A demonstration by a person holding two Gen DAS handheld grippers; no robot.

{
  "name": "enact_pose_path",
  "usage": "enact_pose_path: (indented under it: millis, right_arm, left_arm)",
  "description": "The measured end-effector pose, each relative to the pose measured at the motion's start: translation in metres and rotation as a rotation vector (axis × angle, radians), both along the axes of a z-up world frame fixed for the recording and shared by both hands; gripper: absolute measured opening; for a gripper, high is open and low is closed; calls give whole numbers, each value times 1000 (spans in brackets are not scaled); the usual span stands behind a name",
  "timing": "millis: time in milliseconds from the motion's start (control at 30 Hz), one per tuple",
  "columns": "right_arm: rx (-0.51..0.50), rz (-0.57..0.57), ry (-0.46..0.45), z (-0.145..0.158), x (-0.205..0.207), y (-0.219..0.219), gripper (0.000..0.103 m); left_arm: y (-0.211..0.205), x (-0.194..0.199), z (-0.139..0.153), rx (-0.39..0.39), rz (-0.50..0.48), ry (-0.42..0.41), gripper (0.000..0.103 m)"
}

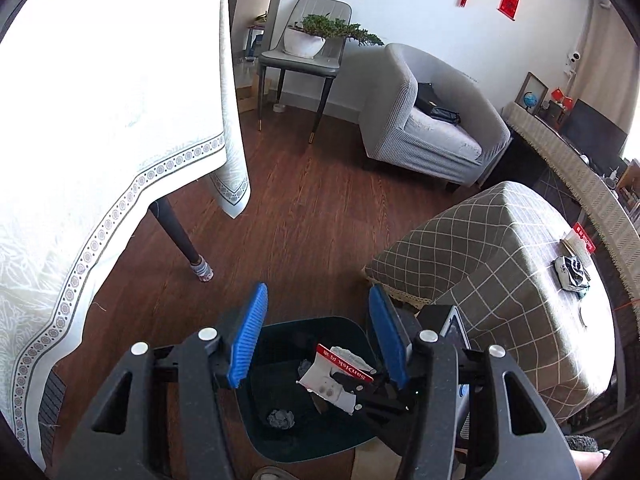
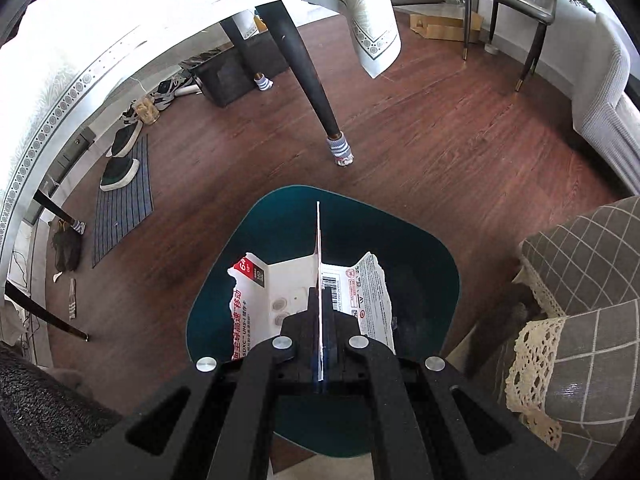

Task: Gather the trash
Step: 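Carry the SanDisk box with the right gripper over the bin and release it, then move both grippers back from the bin to the table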

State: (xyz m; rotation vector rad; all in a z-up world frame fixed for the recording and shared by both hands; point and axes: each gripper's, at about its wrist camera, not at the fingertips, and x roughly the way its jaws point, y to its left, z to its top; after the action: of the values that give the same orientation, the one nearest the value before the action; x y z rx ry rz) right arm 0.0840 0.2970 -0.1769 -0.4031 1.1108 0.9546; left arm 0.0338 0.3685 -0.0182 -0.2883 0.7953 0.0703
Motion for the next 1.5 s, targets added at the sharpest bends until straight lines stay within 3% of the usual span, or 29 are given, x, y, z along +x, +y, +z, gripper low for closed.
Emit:
enact_pose_path:
  millis: [100, 133, 200, 233, 267, 800, 1133, 1333, 1500]
  right_arm:
    - [-2, 1, 14, -3, -3, -2, 2]
    - [-3, 4, 18, -4, -4, -4, 7]
    - [-6, 7, 22, -4, -6, -8, 35]
    - [1, 5, 25, -4, -6, -10, 56]
    - [15, 2, 26, -3, -6, -13, 59]
    - [151, -69, -26, 72, -3, -78, 59]
    - [237, -140, -161, 136, -6, -138, 59]
    - [254, -213, -232, 162, 1, -187, 59]
    - [263, -288, -278, 177, 11, -238, 60]
  left_arm:
    - [-4, 1, 3, 16, -5, -17, 55]
    - [-5, 1, 4, 19, -6, -22, 55]
    - [-8, 2, 6, 17, -7, -30, 55]
    - [-9, 3, 8, 17, -6, -35, 55]
    - [-11, 4, 10, 16, -3, -41, 55]
    - [-60, 6, 59, 20, -39, -174, 55]
    - [-96, 11, 83, 10, -67, -245, 57]
    - [-127, 23, 85, -11, -83, -233, 58]
    - [-169, 35, 82, -10, -150, -236, 66]
